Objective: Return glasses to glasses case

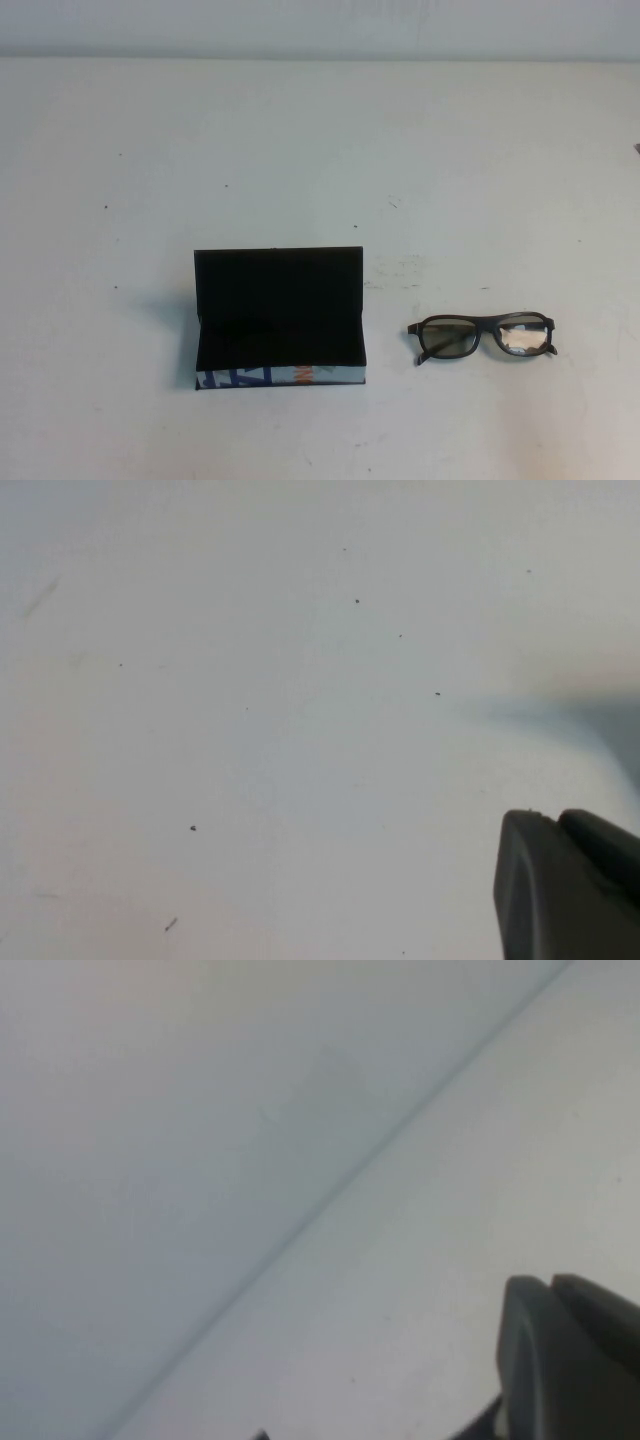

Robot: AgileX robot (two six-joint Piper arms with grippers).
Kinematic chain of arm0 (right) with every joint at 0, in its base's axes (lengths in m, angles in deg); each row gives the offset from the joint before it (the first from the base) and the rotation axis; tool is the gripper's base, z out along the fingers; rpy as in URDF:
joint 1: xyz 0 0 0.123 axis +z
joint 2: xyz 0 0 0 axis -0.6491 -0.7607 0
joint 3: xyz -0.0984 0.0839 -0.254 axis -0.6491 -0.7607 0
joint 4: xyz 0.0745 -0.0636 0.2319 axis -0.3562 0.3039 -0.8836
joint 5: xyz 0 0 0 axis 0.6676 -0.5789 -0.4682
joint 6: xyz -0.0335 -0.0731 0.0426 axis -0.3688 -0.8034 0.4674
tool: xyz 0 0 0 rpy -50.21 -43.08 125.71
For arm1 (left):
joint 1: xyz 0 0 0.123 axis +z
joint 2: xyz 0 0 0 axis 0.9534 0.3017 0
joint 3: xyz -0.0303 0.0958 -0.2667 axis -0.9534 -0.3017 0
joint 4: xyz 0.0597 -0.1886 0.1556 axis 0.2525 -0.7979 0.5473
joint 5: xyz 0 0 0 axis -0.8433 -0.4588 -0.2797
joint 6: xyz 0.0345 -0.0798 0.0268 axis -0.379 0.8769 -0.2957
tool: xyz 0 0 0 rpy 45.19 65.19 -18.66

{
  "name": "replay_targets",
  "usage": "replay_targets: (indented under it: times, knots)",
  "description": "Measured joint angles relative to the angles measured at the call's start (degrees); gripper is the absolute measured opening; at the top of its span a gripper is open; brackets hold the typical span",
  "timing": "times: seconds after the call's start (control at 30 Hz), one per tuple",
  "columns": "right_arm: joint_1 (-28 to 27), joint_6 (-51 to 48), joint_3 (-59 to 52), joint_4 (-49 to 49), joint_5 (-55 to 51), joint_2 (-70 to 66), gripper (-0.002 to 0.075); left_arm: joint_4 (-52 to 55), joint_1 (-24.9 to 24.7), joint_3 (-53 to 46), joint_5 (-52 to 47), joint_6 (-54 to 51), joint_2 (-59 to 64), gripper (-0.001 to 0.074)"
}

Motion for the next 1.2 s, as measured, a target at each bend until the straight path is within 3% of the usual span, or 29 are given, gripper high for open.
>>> replay_targets:
  times: [0.13, 0.3, 0.67, 0.9, 1.03, 1.2]
  knots:
    - [0.0, 0.0, 0.0, -5.8, 2.7, 0.0, -0.0015, 0.0, 0.0, 0.0, 0.0, 0.0, 0.0, -0.0005]
    - [0.0, -0.4, 3.1, -7.9, -5.3, -1.3, -0.0015, 0.0, 0.0, 0.0, 0.0, 0.0, 0.0, -0.0005]
    - [0.0, -5.9, 30.3, 13.4, -36.7, -32.5, -0.0015, 0.0, 0.0, 0.0, 0.0, 0.0, 0.0, -0.0005]
    - [0.1, -14.2, 39.6, 15.6, -46.2, -47.5, -0.0015, 0.0, 0.0, 0.0, 0.0, 0.0, 0.0, -0.0005]
    - [2.6, -16.6, 43.5, 17.4, -47.7, -53.4, -0.0015, 0.0, 0.0, 0.0, 0.0, 0.0, 0.0, -0.0005]
    - [11.3, -18.4, 48.9, 25.4, -48.0, -60.1, -0.0015, 0.0, 0.0, 0.0, 0.0, 0.0, 0.0, -0.0005]
